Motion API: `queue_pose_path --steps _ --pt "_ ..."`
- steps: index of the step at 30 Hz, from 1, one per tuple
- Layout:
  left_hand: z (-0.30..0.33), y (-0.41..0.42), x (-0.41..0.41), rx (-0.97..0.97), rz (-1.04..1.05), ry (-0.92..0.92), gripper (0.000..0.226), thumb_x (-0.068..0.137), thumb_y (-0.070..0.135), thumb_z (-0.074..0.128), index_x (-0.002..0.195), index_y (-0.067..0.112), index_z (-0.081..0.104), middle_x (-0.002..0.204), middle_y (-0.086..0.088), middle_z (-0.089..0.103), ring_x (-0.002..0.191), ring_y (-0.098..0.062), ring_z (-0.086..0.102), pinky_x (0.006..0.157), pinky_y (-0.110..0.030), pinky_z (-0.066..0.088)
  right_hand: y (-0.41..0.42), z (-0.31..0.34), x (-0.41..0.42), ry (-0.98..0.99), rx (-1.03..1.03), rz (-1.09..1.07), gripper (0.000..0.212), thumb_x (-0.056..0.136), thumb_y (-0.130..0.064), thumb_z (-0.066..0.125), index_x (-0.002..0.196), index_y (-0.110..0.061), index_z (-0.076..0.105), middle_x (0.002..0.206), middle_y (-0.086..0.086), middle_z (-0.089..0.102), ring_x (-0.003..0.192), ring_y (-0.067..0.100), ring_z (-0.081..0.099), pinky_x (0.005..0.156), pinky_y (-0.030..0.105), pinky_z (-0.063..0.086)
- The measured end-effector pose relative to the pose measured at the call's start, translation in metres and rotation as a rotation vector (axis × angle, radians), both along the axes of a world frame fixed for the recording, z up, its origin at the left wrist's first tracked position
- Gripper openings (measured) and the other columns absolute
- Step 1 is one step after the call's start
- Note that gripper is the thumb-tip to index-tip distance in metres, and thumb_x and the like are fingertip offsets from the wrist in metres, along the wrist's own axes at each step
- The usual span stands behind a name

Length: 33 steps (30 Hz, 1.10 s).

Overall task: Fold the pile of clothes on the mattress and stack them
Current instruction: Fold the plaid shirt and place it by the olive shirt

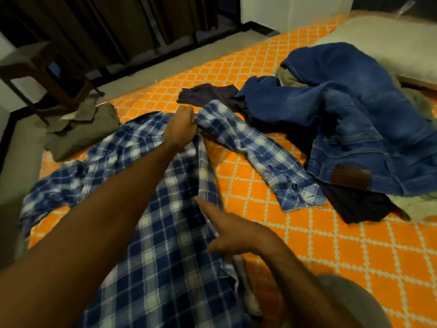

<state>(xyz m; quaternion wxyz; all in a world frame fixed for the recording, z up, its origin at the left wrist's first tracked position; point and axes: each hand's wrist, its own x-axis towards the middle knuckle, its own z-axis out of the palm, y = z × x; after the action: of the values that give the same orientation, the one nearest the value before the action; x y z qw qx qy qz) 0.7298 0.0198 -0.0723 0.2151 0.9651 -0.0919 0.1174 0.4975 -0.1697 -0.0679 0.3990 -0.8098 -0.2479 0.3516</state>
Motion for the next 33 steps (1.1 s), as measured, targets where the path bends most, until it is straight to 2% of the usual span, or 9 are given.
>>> queue_pose_path --steps 3,6,12,17,19,22,26,28,33 --pt "0.000 0.046 -0.022 0.222 -0.024 -0.053 0.013 0.091 -0.004 0.047 0.091 0.008 0.043 0.103 -0.015 0.044 0.069 -0.029 0.037 0.056 -0.041 0.027 0.046 -0.005 -0.012 0.021 -0.067 0.097 0.112 0.089 -0.002 0.067 0.158 -0.038 -0.014 0.110 0.016 0.065 0.068 0.021 0.061 0.050 0.028 0.046" --pt "-0.010 0.086 -0.039 0.437 -0.169 -0.099 0.019 0.086 -0.009 0.056 0.098 0.003 0.048 0.108 -0.023 0.048 0.068 -0.037 0.048 0.051 -0.046 0.038 0.078 -0.011 -0.026 -0.003 -0.129 0.160 0.111 0.089 0.002 0.065 0.159 -0.036 -0.011 0.074 0.005 0.051 0.059 0.015 0.051 0.048 0.026 0.038" --pt "-0.039 0.139 -0.059 0.838 -0.352 -0.113 0.046 0.084 -0.003 0.067 0.127 0.003 0.053 0.122 -0.020 0.053 0.092 -0.039 0.061 0.065 -0.047 0.052 0.114 -0.038 -0.044 0.026 -0.198 0.217 0.119 0.084 0.006 0.066 0.156 -0.043 -0.014 0.076 -0.005 0.042 0.065 0.021 0.054 0.051 0.032 0.043" --pt "-0.059 0.149 -0.075 0.914 -0.282 -0.010 0.063 0.088 0.012 0.068 0.143 0.010 0.037 0.141 -0.015 0.044 0.110 -0.036 0.059 0.089 -0.053 0.049 0.114 -0.048 -0.046 0.063 -0.237 0.328 0.120 0.083 0.008 0.067 0.157 -0.039 -0.017 0.097 0.014 0.059 0.069 0.027 0.059 0.051 0.033 0.044" --pt "-0.063 0.149 -0.081 0.791 -0.191 0.053 0.064 0.088 0.015 0.068 0.142 0.013 0.034 0.143 -0.014 0.041 0.110 -0.037 0.058 0.085 -0.053 0.051 0.113 -0.051 -0.048 0.103 -0.225 0.350 0.126 0.081 0.009 0.070 0.156 -0.039 -0.019 0.098 0.013 0.058 0.073 0.027 0.060 0.053 0.033 0.046" --pt "-0.067 0.144 -0.093 0.575 -0.019 0.129 0.055 0.091 0.019 0.060 0.140 0.011 0.034 0.138 -0.016 0.043 0.103 -0.040 0.058 0.073 -0.049 0.051 0.106 -0.049 -0.058 0.214 -0.162 0.385 0.129 0.079 0.008 0.076 0.157 -0.030 -0.019 0.142 0.020 0.046 0.114 0.037 0.059 0.070 0.028 0.051" --pt "-0.068 0.142 -0.103 0.549 0.025 0.065 0.048 0.090 0.013 0.059 0.134 0.010 0.040 0.132 -0.016 0.044 0.107 -0.041 0.053 0.080 -0.054 0.047 0.085 -0.042 -0.045 0.456 -0.017 0.368 0.091 0.092 0.000 0.067 0.159 -0.021 0.009 0.120 0.024 0.063 0.100 0.030 0.067 0.080 0.034 0.056" --pt "-0.065 0.136 -0.106 0.383 0.041 -0.024 0.038 0.085 0.006 0.061 0.121 0.011 0.048 0.121 -0.014 0.050 0.102 -0.037 0.054 0.079 -0.051 0.048 0.068 -0.034 -0.011 0.305 0.031 0.192 0.060 0.097 -0.004 0.061 0.151 -0.015 0.035 0.115 0.020 0.069 0.090 0.022 0.071 0.078 0.035 0.059" --pt "-0.059 0.097 -0.121 -0.607 0.323 0.225 0.021 0.099 0.015 0.058 0.116 0.013 0.045 0.091 -0.011 0.066 0.069 -0.025 0.069 0.061 -0.040 0.060 0.033 -0.033 0.102 -0.308 0.007 -0.478 0.022 0.096 -0.006 0.059 0.118 -0.012 0.061 0.100 0.002 0.063 0.091 0.026 0.066 0.074 0.038 0.055"
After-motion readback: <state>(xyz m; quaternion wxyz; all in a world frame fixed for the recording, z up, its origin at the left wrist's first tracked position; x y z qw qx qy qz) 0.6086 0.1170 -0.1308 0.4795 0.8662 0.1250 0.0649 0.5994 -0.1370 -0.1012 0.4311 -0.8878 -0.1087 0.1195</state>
